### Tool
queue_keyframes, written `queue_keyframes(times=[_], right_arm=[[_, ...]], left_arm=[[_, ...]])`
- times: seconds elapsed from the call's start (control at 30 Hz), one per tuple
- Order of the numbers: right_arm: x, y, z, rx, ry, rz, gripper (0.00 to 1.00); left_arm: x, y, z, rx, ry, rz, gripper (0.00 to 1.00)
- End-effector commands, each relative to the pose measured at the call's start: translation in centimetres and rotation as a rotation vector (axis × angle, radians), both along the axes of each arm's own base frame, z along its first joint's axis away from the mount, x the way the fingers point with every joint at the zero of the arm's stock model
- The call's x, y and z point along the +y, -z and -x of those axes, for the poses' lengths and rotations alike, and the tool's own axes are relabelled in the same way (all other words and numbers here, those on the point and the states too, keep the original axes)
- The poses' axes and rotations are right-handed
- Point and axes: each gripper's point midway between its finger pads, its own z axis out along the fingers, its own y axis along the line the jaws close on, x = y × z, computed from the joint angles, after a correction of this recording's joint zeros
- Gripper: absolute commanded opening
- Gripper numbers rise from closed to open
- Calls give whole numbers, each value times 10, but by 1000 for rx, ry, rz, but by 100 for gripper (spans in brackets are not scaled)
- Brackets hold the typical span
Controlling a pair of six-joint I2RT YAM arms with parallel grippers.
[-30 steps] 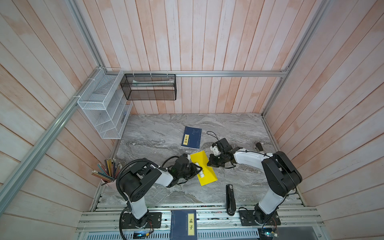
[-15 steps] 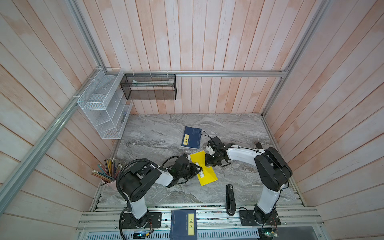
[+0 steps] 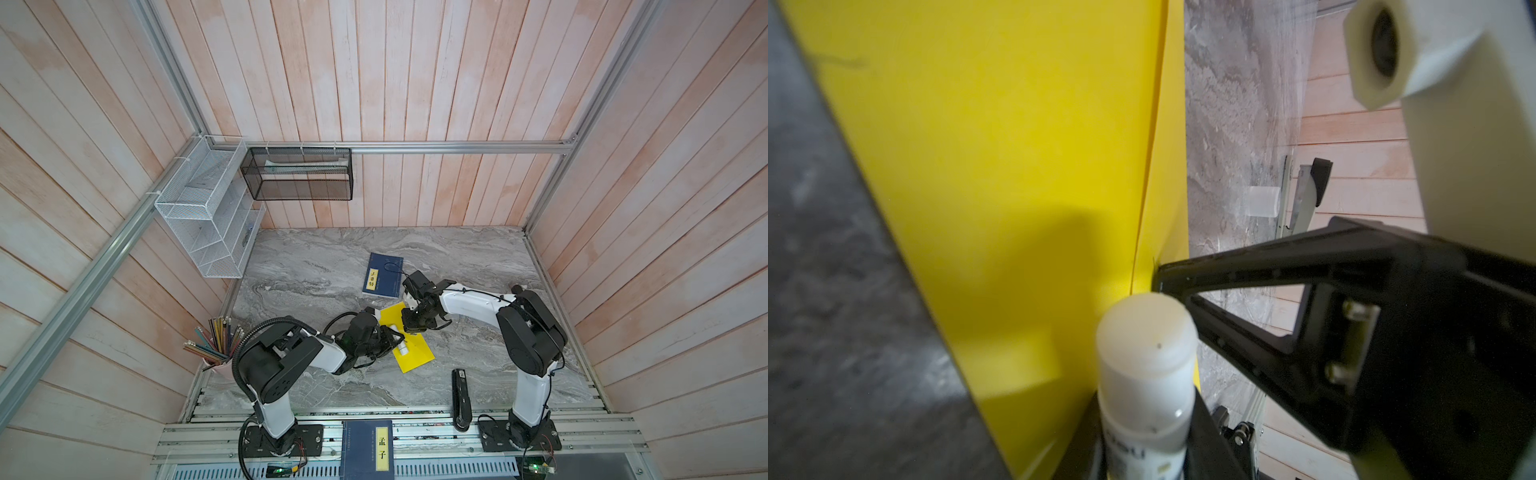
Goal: Place the letter into the envelope and seal it
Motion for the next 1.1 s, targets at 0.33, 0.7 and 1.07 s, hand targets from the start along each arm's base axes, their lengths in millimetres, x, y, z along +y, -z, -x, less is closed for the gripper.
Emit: queue_keyframes(times=[0.33,0.7,1.07], right_arm=[[-8,2,18,55,-46,115,0],[11,14,16,81,-69,81,0],[15,5,13,65,-72,65,0]], left_arm=[[4,10,1,22,1,-17,0],[4,10,1,21,4,-10,0],[8,11,4,28,-2,-6,0]])
